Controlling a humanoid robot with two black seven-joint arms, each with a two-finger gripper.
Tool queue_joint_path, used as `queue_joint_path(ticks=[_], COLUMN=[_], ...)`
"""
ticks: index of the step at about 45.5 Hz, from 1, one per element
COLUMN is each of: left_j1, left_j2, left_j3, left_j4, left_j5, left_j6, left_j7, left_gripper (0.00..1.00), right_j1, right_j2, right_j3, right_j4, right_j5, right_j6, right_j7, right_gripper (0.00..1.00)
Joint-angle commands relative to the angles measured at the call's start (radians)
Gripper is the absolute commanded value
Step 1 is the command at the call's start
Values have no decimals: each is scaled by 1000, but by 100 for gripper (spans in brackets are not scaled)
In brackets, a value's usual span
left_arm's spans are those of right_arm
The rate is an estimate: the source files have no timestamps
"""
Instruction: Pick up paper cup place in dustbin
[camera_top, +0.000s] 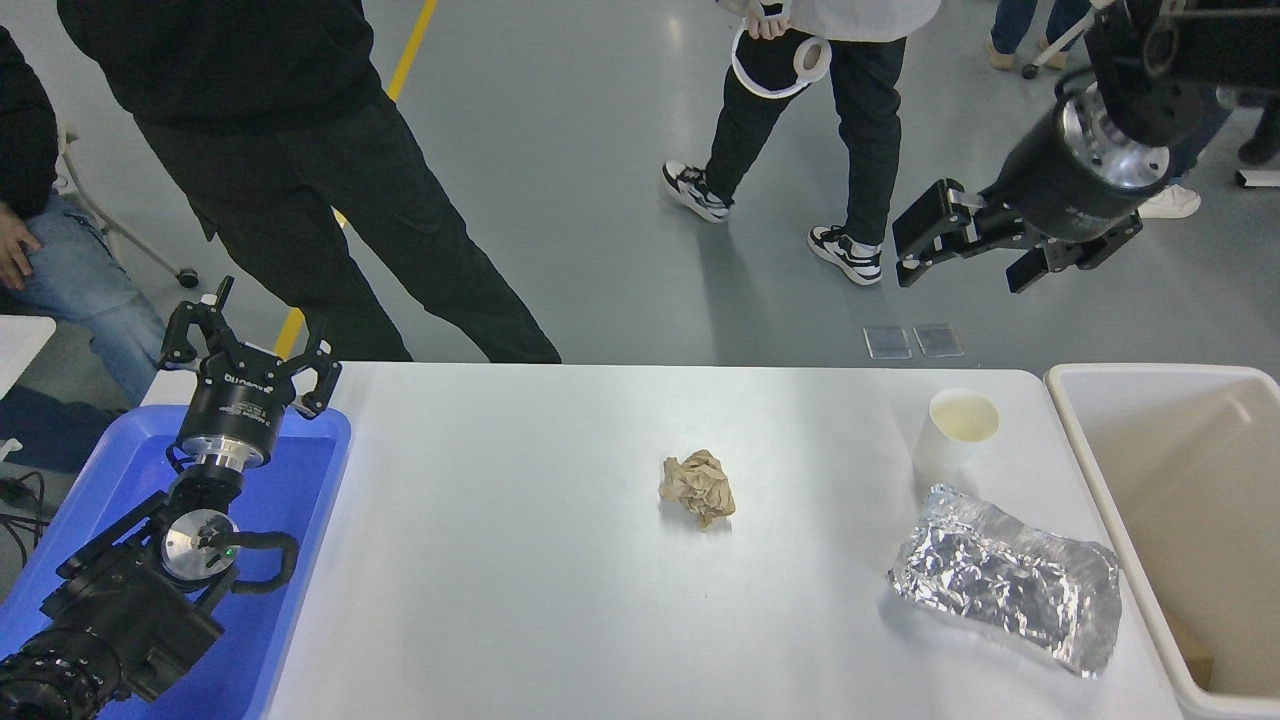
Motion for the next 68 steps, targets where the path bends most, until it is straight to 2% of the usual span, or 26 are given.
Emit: queue_joint_path(ticks=[1, 6, 12, 19, 33, 53, 59, 68], left_j1=[0, 0, 0, 0, 0, 0, 0, 0], left_j2=[0, 0, 0, 0, 0, 0, 0, 0], left_j3=[0, 0, 0, 0, 0, 0, -2, 0], left_j4=[0, 0, 0, 0, 0, 0, 0, 0], left_j5=[0, 0, 0, 0, -2, -2, -2, -2], left_j6=[0, 0, 0, 0, 0, 0, 0, 0], left_j7=[0, 0, 0, 0, -1, -1, -1, -1], left_gripper=[98, 98, 98, 98, 98, 98, 98, 98], right_j1=[-182, -297, -411, -468, -630, -762, -787, -805], right_j2=[-8, -8, -4, -2, 1, -4, 1, 4], right_j3=[1, 7, 7, 4, 30, 189, 215, 220], right_j4=[-53, -121, -242, -260, -365, -500, -524, -553], right_j5=[4, 4, 4, 2, 4, 5, 5, 5], right_j6=[-247, -321, -325, -339, -411, -431, -431, -442], right_j7=[-1, -1, -2, -4, -50, -57, -85, -128], right_gripper=[100, 100, 100, 100, 100, 100, 100, 88])
